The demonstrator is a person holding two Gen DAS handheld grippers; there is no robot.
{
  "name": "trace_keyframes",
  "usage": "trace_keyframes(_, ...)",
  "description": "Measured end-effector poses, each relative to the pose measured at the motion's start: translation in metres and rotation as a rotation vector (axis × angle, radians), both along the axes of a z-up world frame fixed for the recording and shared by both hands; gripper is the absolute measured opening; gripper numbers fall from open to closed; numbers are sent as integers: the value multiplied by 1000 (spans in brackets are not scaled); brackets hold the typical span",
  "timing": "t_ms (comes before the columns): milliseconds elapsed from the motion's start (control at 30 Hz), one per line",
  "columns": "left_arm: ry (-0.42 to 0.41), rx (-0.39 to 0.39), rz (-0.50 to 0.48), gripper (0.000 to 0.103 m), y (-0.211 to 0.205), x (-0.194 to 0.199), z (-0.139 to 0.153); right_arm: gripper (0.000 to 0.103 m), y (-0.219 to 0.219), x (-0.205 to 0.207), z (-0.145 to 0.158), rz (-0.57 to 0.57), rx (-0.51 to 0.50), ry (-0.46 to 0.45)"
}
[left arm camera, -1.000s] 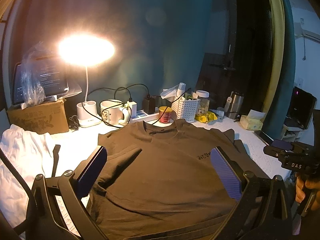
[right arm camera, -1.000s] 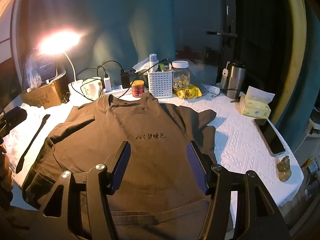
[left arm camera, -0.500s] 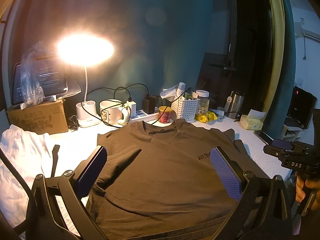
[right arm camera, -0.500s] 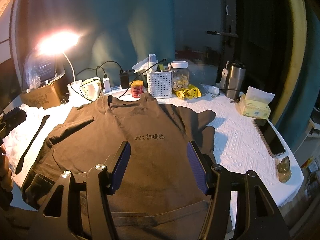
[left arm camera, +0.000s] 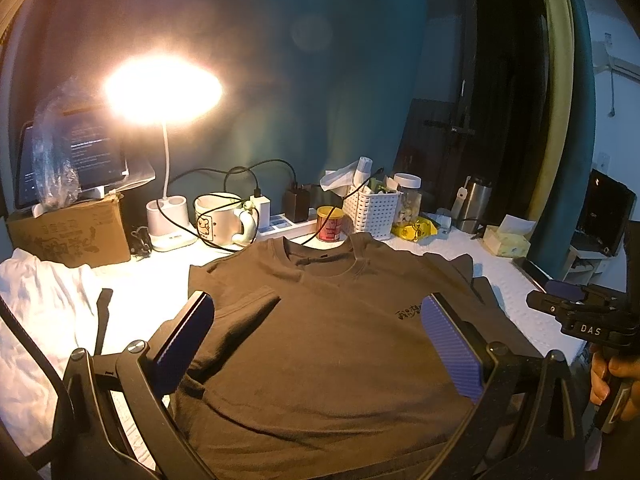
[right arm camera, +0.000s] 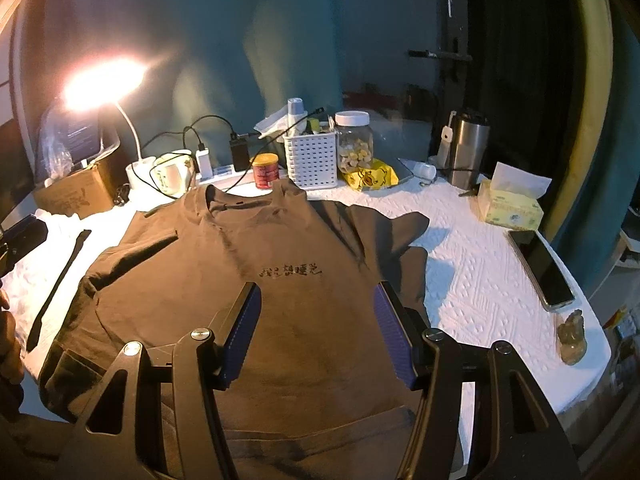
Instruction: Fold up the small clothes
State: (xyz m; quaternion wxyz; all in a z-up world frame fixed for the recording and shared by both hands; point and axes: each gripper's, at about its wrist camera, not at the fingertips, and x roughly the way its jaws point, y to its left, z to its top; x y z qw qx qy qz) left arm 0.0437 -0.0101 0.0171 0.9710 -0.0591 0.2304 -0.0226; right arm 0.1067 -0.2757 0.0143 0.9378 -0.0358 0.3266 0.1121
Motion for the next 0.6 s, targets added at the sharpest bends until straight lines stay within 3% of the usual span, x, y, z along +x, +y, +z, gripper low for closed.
trace_keyframes(600, 121, 39, 47, 102, -17, 58, -20, 62, -58, 78, -36, -74, 28, 93)
